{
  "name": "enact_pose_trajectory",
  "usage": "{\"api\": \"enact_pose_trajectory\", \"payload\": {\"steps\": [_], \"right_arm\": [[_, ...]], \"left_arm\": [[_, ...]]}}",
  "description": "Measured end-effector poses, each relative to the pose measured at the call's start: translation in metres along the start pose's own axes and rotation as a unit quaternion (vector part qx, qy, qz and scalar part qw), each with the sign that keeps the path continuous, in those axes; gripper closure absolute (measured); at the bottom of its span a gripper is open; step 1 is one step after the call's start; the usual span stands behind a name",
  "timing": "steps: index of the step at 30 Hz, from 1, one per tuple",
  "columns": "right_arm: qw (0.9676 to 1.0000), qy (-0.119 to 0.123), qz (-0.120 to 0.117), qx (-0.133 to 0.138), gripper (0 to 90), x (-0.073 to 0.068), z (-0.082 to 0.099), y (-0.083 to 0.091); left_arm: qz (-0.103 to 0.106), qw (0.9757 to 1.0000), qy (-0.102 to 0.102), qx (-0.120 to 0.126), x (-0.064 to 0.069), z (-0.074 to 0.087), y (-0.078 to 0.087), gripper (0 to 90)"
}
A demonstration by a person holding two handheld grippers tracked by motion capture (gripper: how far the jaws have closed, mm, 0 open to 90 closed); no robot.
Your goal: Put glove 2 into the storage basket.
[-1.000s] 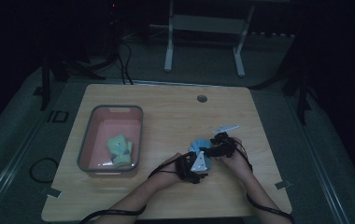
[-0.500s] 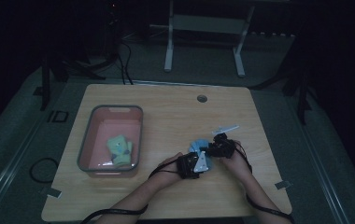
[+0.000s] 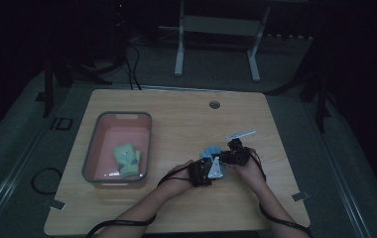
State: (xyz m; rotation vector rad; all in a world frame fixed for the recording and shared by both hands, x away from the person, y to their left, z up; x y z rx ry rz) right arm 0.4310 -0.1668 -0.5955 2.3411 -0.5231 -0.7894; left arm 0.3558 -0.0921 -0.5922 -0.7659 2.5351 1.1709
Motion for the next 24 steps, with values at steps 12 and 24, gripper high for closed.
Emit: {"api": "enact_pose_trajectory", "payload": {"steps": [12, 24], "right_arm": [[0.999, 0.018, -0.03, 0.027, 78.3, -0.029, -0.031, 0.01], [0.9975, 0.049, -0.044, 0.025, 79.4, -0.056, -0.057, 0.003]], "left_arm": [[-0.008, 1.0, -0.003, -0.003, -0.02, -0.003, 0.039, 76.2], [-0.012, 0.9999, 0.005, -0.011, -0.039, 0.007, 0.074, 76.1]]}}
Point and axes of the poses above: each handheld gripper's, and its own axes: y roughly backward along the jaws, z roughly out of its underside, x roughly to its right, the point moved 8 cm from there along -y, roughly forward along the jaws, and after that the axes turned 12 degrees about -z, right-handed, at the moved point
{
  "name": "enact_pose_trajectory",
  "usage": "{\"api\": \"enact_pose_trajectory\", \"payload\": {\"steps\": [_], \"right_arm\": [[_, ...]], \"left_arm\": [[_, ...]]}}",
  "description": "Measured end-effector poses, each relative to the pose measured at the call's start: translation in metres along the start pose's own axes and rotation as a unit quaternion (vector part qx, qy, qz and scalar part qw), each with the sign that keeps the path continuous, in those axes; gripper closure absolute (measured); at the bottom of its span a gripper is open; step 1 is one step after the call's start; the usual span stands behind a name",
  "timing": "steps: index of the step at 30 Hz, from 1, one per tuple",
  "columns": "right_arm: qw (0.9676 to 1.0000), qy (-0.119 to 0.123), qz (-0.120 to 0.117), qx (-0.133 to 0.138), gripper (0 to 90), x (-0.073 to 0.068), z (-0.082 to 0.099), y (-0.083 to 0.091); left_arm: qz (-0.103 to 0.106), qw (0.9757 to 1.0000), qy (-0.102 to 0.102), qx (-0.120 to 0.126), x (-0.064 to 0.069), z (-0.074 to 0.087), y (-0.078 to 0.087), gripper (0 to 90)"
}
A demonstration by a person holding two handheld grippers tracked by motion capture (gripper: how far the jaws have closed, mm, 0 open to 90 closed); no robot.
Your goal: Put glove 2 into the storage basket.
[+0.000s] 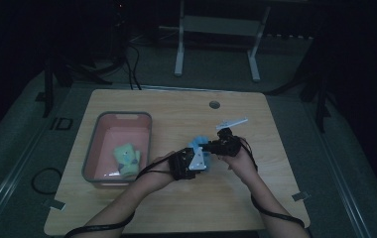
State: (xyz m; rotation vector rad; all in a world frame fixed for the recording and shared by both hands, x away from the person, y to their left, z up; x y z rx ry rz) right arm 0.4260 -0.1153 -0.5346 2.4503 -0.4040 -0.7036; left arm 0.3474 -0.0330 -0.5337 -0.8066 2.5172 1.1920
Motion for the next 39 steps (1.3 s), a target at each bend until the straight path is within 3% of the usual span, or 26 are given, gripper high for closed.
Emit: {"api": "enact_pose_trajectory", "payload": {"steps": [17, 39], "right_arm": [[0.9993, 0.033, -0.017, 0.005, 80.0, -0.028, -0.042, -0.017], [0.9958, 0.081, -0.04, -0.015, 81.0, -0.071, -0.092, -0.065]], "left_arm": [[-0.026, 0.9996, 0.005, -0.012, -0.027, 0.016, 0.038, 76.0], [-0.059, 0.9971, 0.02, -0.043, -0.055, 0.055, 0.084, 76.1]]}}
Point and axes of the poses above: each handheld gripper's, and its own axes: y roughly backward along the jaws, z roughly out of its underside, x roughly to its right, the point moved 8 cm from there along -y, roughly forward along the jaws, and after that the axes turned 12 degrees about -z, right-handed, at the moved point
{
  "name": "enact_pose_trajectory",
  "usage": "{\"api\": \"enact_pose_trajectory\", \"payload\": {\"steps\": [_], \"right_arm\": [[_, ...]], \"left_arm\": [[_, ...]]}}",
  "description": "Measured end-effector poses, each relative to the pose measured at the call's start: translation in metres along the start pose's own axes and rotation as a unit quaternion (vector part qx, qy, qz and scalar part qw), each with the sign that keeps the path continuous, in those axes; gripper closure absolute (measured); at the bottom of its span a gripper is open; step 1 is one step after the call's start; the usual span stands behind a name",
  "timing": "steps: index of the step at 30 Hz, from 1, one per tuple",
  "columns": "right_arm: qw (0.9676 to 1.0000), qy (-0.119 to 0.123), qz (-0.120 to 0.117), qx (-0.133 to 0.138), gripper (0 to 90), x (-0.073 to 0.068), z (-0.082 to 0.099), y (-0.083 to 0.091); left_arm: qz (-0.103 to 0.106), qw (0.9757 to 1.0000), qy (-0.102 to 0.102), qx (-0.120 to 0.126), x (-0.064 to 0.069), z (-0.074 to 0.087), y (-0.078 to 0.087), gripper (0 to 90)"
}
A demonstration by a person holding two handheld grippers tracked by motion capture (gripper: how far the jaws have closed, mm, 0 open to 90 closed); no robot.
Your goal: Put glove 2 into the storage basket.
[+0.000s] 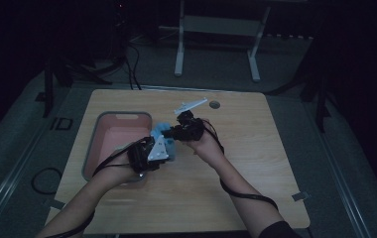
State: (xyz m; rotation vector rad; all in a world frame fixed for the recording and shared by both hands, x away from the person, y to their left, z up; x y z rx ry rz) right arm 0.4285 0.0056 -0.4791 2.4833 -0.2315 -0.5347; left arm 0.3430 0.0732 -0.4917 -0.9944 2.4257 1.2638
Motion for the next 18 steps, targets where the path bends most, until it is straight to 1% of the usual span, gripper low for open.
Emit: {"api": "enact_pose_trajectory", "payload": {"steps": [4, 8, 14, 18], "right_arm": [[1.0, 0.003, -0.004, 0.002, 81.0, -0.004, -0.007, -0.01], [0.9999, 0.005, -0.013, 0.0, 81.0, -0.009, -0.013, -0.021], [0.9996, 0.011, -0.026, -0.001, 81.0, -0.016, -0.023, -0.038], [0.9993, 0.018, -0.032, -0.003, 81.0, -0.021, -0.028, -0.051]], "left_arm": [[-0.002, 1.0, 0.005, -0.008, -0.005, 0.009, 0.007, 76.1], [-0.007, 0.9998, 0.008, -0.015, -0.009, 0.019, 0.013, 76.1], [-0.01, 0.9995, 0.017, -0.023, -0.014, 0.034, 0.02, 76.1], [-0.015, 0.999, 0.03, -0.031, -0.018, 0.046, 0.026, 76.1]]}}
Point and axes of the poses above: each handheld gripper's, and its own axes: y roughly backward along the jaws, z roughly out of its underside, x roughly to its right, the point moved 8 cm from there along -y, roughly forward along the jaws, and after that the axes turned 12 degrees about -z, right-handed, at the moved point
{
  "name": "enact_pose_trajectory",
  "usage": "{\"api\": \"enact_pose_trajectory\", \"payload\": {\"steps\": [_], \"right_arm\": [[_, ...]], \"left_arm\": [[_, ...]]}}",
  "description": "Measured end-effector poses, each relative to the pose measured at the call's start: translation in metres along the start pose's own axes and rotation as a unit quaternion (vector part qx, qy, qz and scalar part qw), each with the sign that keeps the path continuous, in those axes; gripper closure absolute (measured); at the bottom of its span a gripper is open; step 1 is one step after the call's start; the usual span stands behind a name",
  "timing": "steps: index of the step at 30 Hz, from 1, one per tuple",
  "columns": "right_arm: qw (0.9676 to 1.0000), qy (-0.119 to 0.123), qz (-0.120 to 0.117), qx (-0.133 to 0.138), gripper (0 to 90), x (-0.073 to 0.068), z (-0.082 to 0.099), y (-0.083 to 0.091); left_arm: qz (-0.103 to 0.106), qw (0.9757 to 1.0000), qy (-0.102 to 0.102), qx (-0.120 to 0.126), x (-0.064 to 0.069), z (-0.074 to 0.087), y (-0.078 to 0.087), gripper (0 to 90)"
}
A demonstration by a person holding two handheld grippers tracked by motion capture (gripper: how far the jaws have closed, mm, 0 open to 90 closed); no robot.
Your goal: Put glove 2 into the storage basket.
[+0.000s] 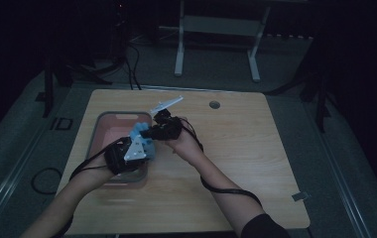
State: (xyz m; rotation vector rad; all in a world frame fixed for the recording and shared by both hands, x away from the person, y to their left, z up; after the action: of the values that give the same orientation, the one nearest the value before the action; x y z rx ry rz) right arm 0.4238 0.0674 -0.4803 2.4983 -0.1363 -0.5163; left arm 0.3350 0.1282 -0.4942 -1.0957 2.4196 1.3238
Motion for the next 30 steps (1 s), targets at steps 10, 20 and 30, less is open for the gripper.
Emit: {"api": "enact_pose_trajectory", "payload": {"steps": [10, 20, 30], "right_arm": [[0.9997, -0.006, -0.021, -0.002, 81.1, -0.009, -0.012, -0.039], [0.9992, -0.019, -0.031, -0.019, 81.0, -0.005, -0.006, -0.068], [0.998, -0.027, -0.013, -0.055, 76.9, 0.014, 0.01, -0.086]], "left_arm": [[-0.008, 0.9996, 0.021, -0.019, -0.011, 0.036, 0.01, 76.0], [0.003, 0.9987, 0.035, -0.038, -0.008, 0.061, -0.001, 76.0], [0.016, 0.9964, 0.037, -0.074, -0.004, 0.072, -0.023, 75.8]]}}
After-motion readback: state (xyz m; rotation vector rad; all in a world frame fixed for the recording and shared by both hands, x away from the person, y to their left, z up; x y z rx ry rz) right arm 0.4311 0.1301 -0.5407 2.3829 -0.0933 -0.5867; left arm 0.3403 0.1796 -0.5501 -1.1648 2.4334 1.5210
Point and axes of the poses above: each handheld gripper's, and its own axes: y roughly backward along the jaws, z roughly out of its underside, x roughly to its right, the point moved 8 cm from there along -y, roughly forward along the jaws, and after that the axes turned 12 degrees about -z, right-handed, at the moved point
